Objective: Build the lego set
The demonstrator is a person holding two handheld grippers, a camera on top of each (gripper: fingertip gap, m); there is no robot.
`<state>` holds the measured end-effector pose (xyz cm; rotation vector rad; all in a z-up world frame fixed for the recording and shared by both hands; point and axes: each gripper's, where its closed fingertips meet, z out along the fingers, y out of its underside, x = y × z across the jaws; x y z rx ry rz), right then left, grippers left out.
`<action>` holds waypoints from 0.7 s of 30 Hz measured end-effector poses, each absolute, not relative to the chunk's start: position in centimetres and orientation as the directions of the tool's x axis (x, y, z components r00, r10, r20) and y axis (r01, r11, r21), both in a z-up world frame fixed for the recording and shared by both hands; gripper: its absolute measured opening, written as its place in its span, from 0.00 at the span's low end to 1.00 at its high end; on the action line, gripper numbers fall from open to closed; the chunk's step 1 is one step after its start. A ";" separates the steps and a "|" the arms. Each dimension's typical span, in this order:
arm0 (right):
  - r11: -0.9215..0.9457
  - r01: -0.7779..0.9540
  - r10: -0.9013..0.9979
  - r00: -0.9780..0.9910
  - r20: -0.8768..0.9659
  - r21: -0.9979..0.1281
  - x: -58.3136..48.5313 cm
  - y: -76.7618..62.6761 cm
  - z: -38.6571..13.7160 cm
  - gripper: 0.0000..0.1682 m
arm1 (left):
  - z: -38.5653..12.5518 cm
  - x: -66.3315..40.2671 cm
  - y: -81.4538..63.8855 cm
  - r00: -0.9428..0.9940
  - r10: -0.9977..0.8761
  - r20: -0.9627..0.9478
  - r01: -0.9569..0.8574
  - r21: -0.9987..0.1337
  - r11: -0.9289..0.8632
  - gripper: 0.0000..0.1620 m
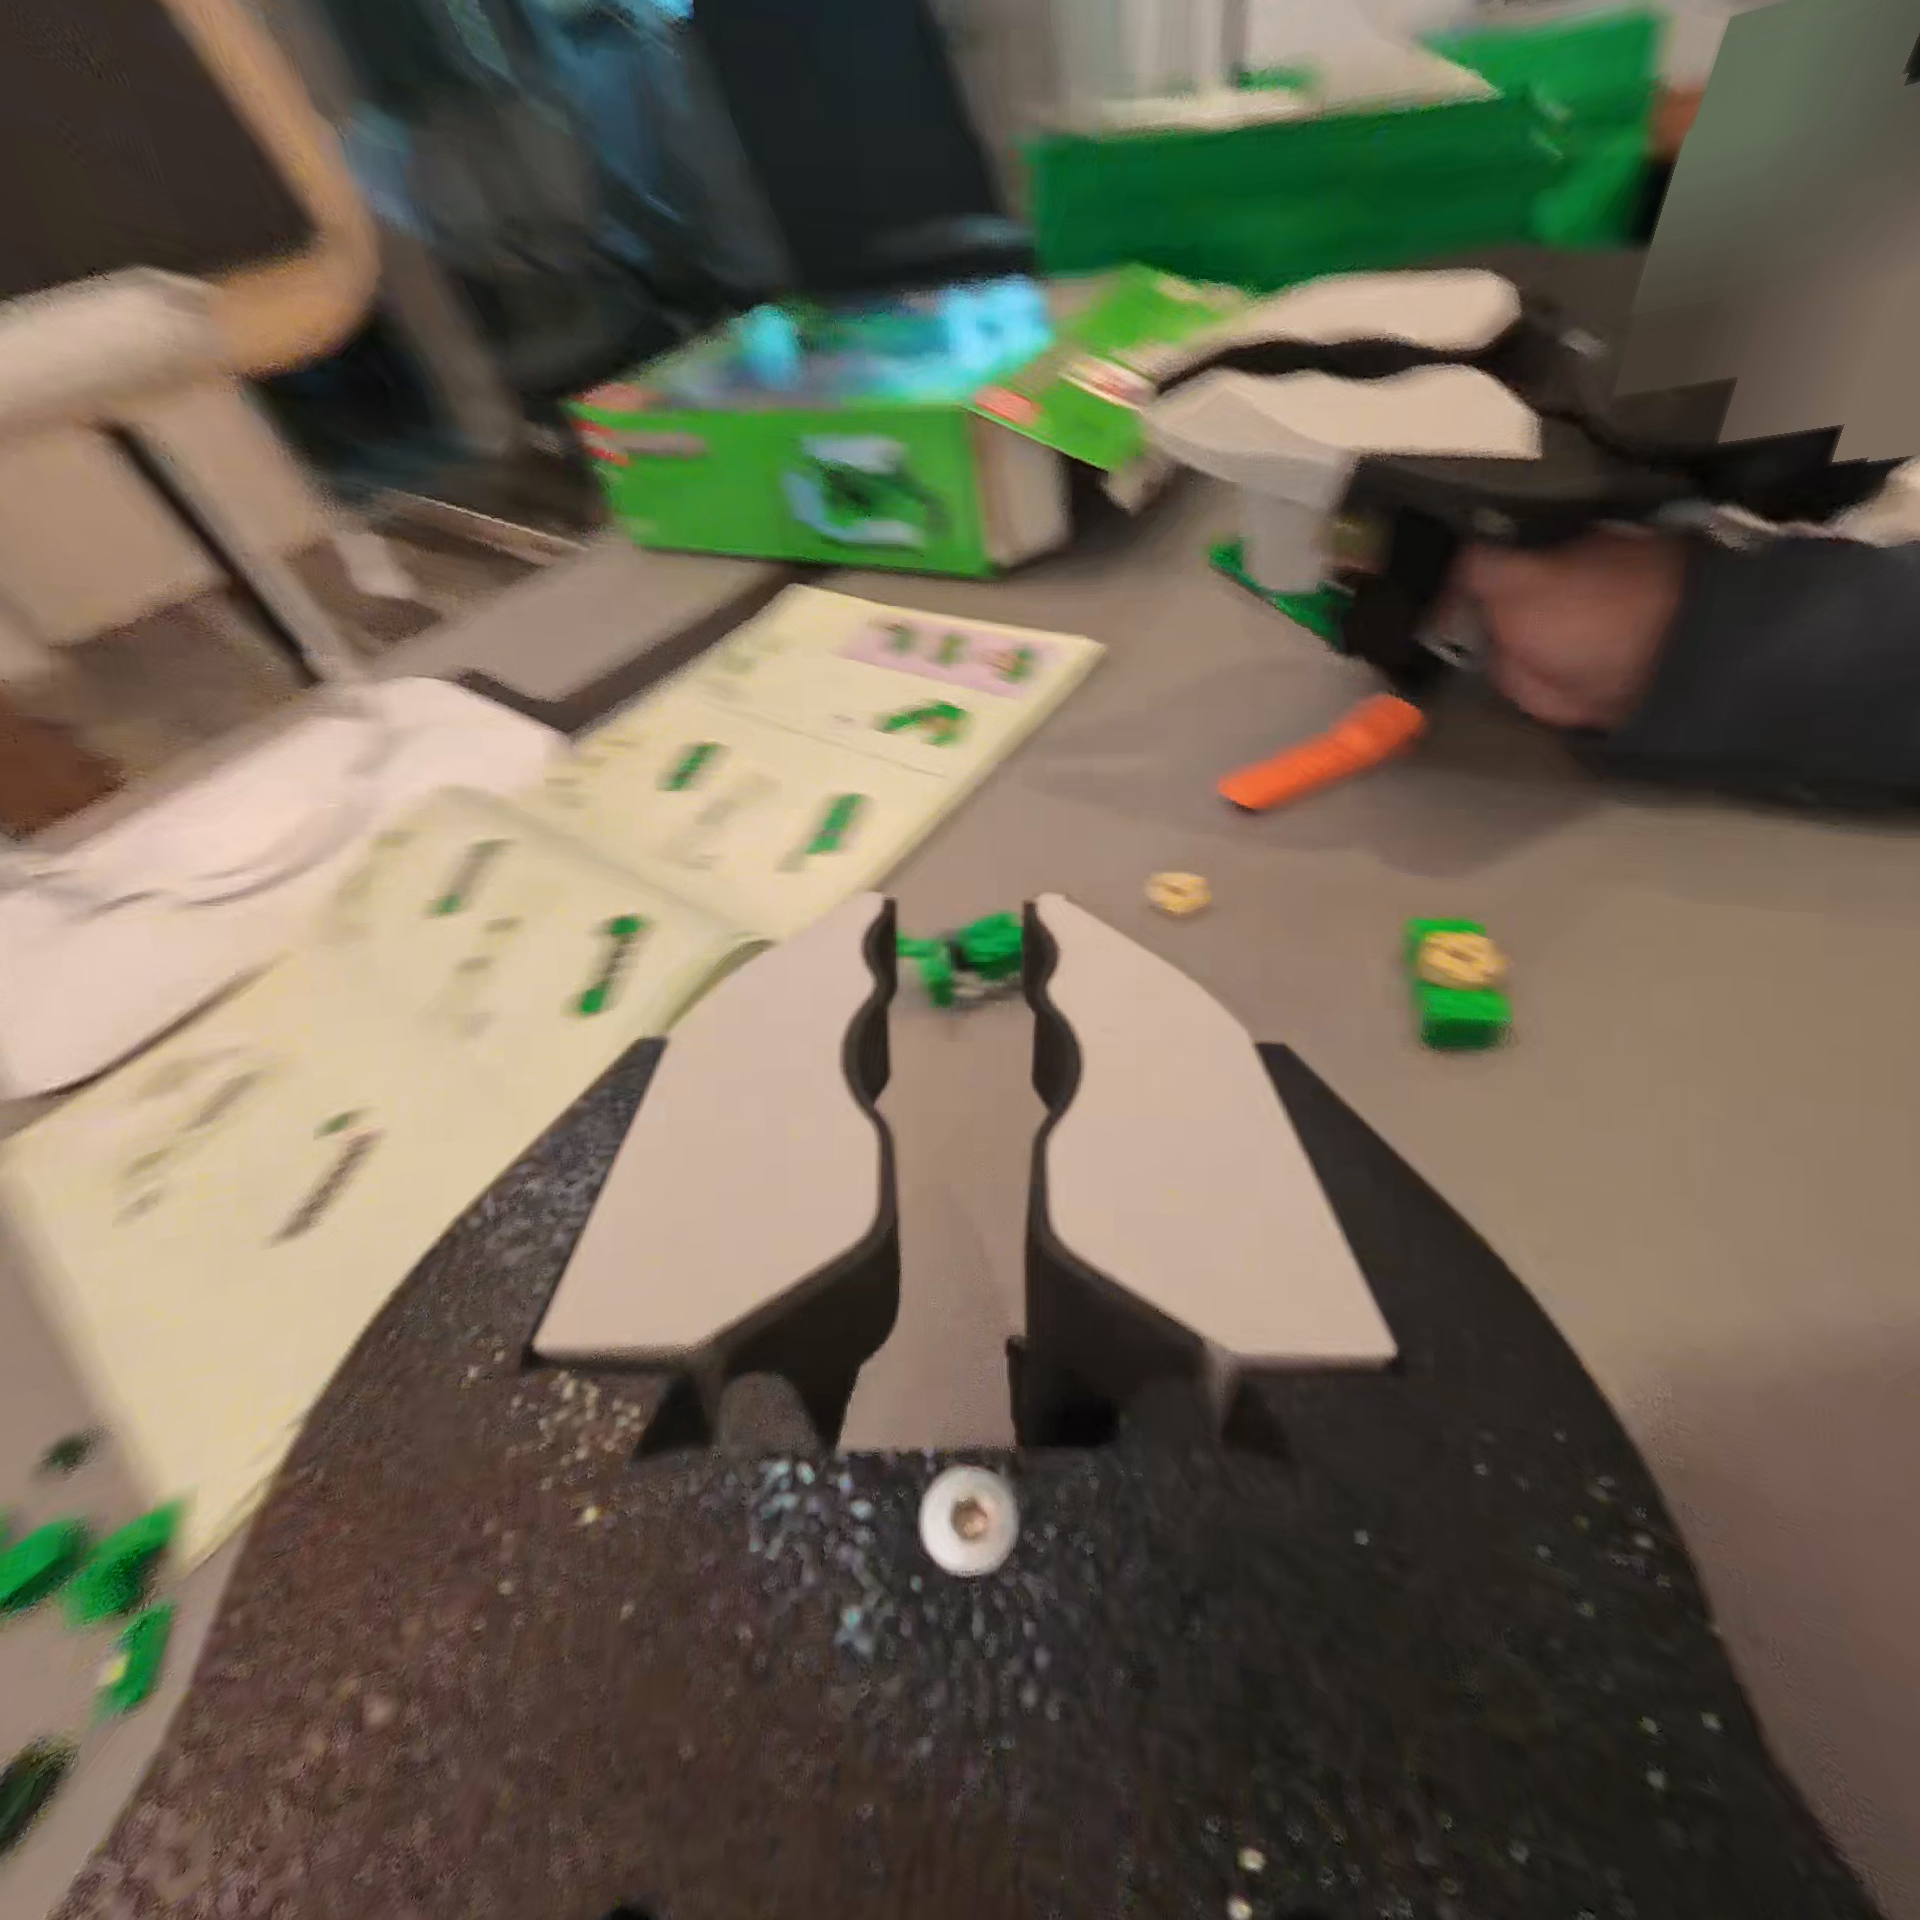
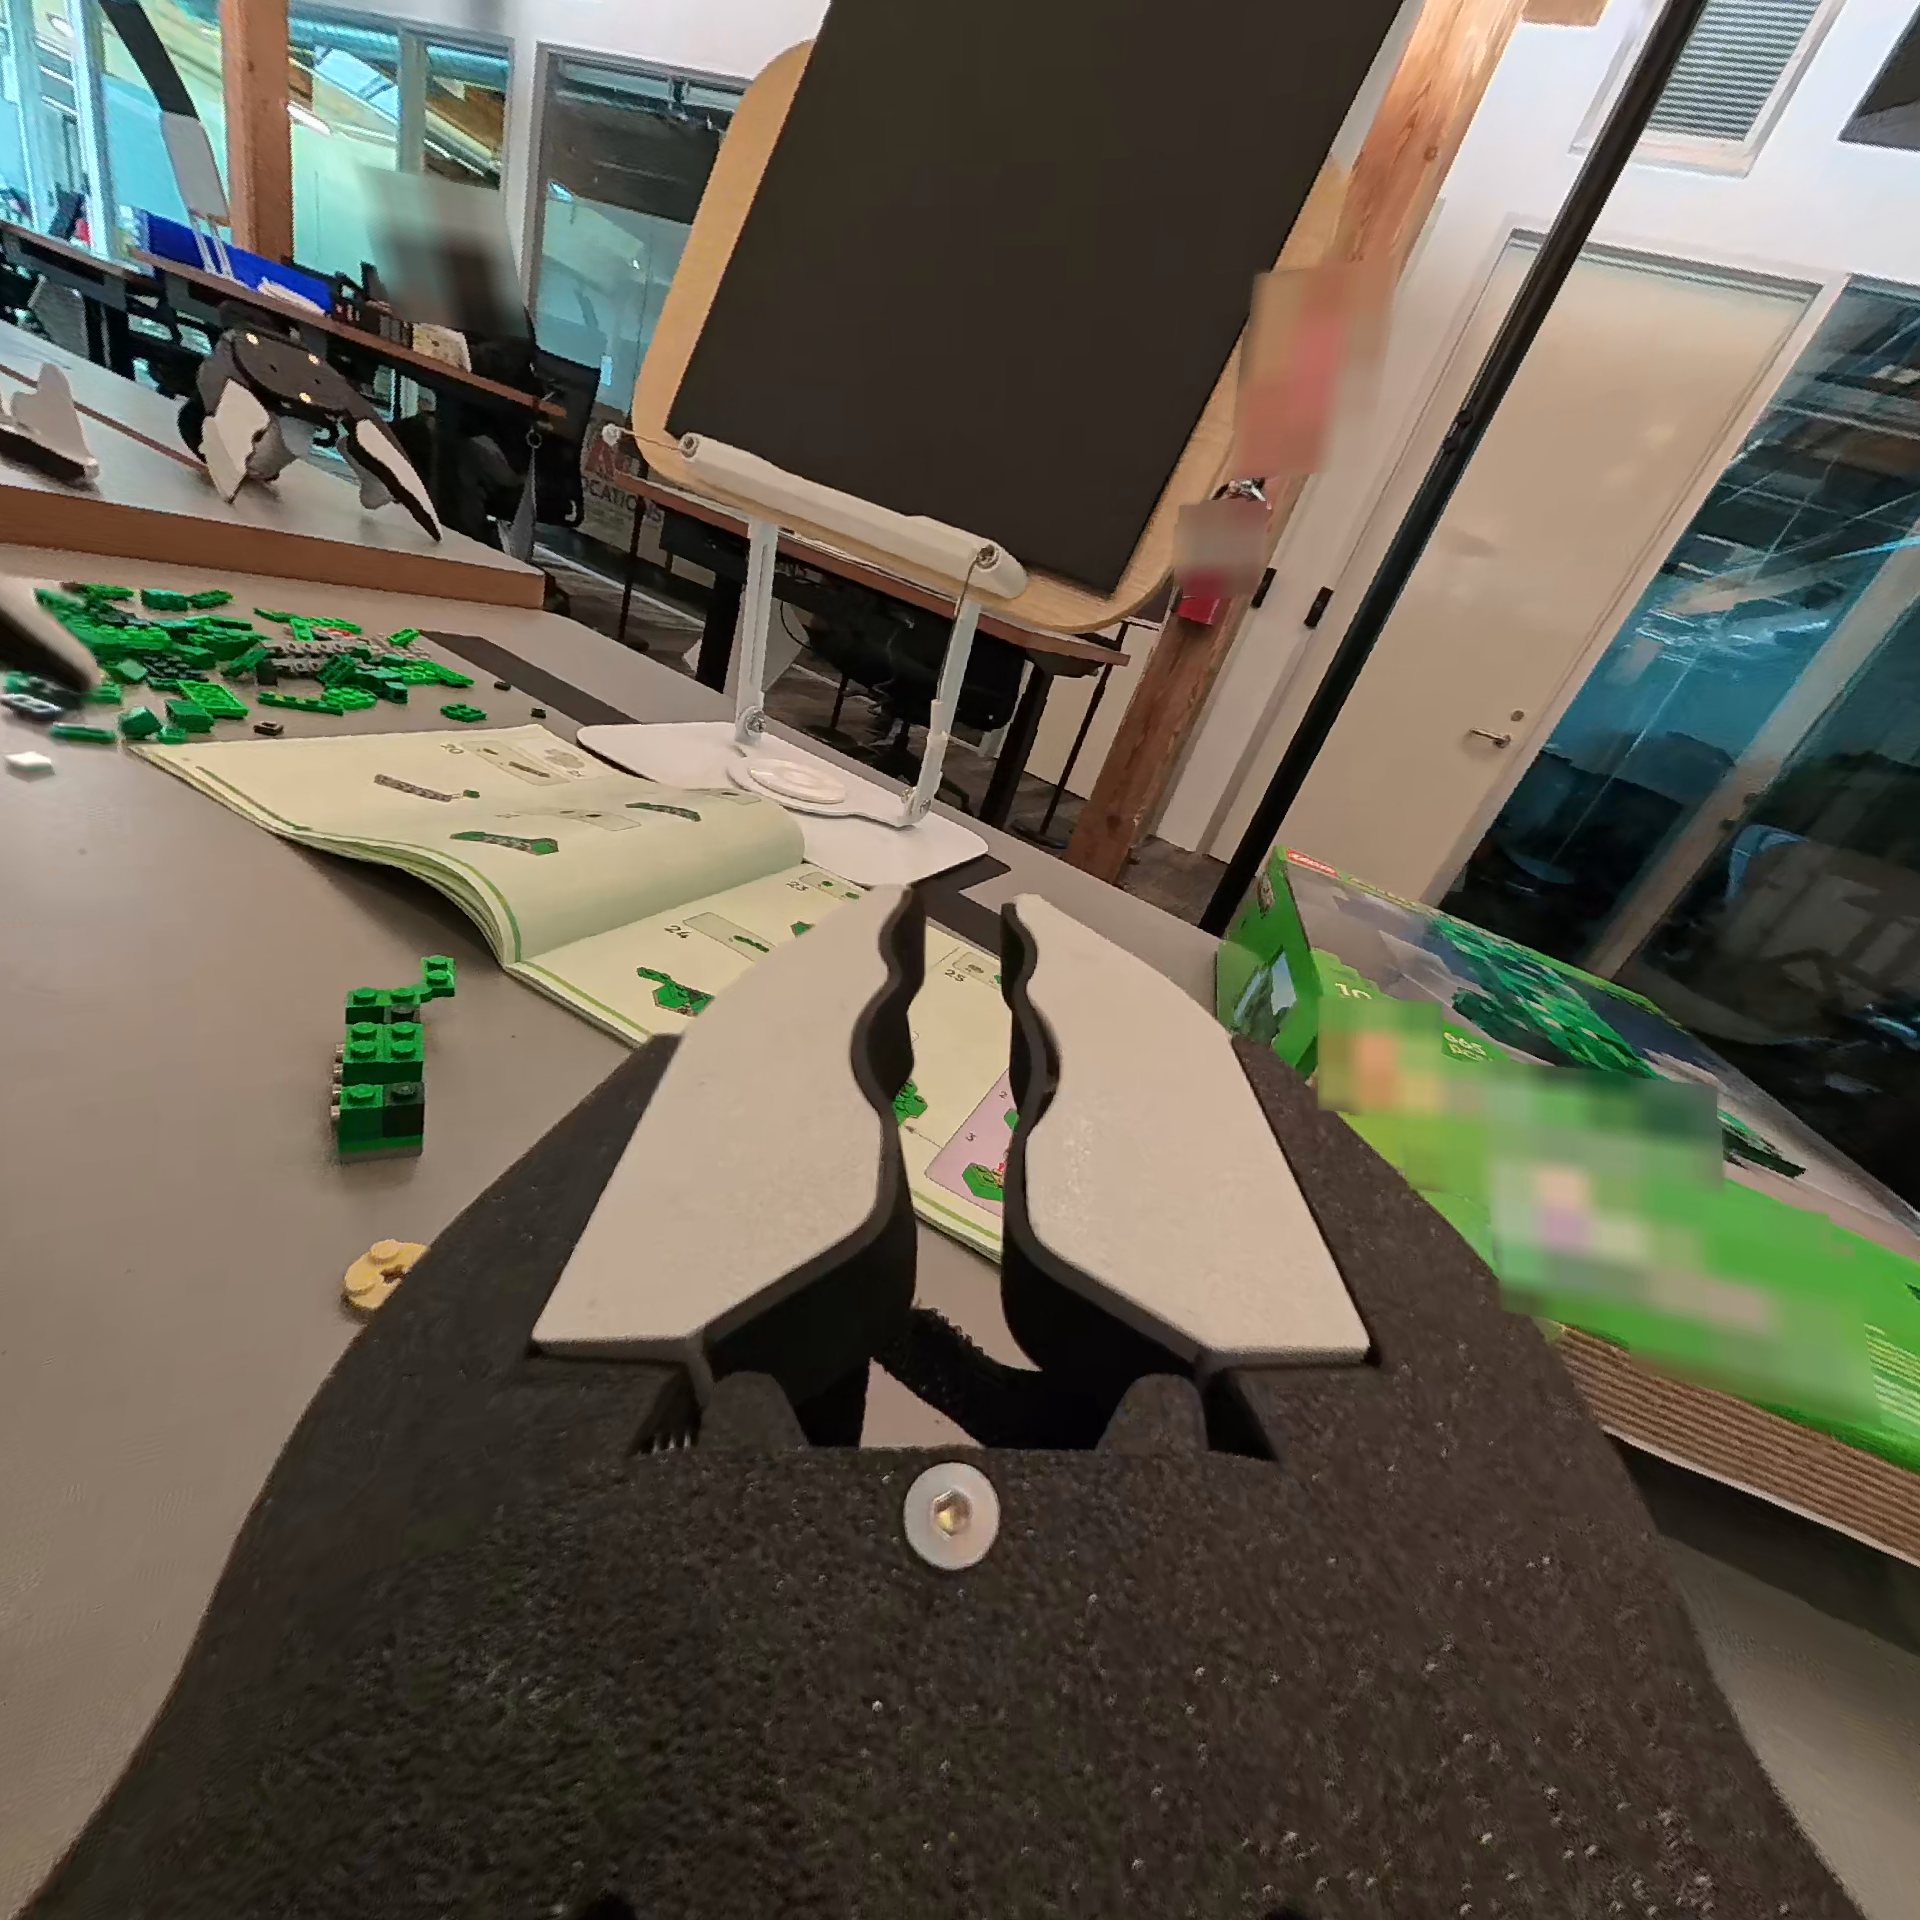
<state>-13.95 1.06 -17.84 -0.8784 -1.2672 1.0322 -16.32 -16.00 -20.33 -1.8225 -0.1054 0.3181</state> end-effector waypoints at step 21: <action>0.250 -0.194 0.967 0.108 0.232 -0.949 -13.1 3.3 -16.5 0.00 | -21.6 -21.0 -19.6 0.795 0.485 -0.364 -0.231 -0.921 -0.313 0.00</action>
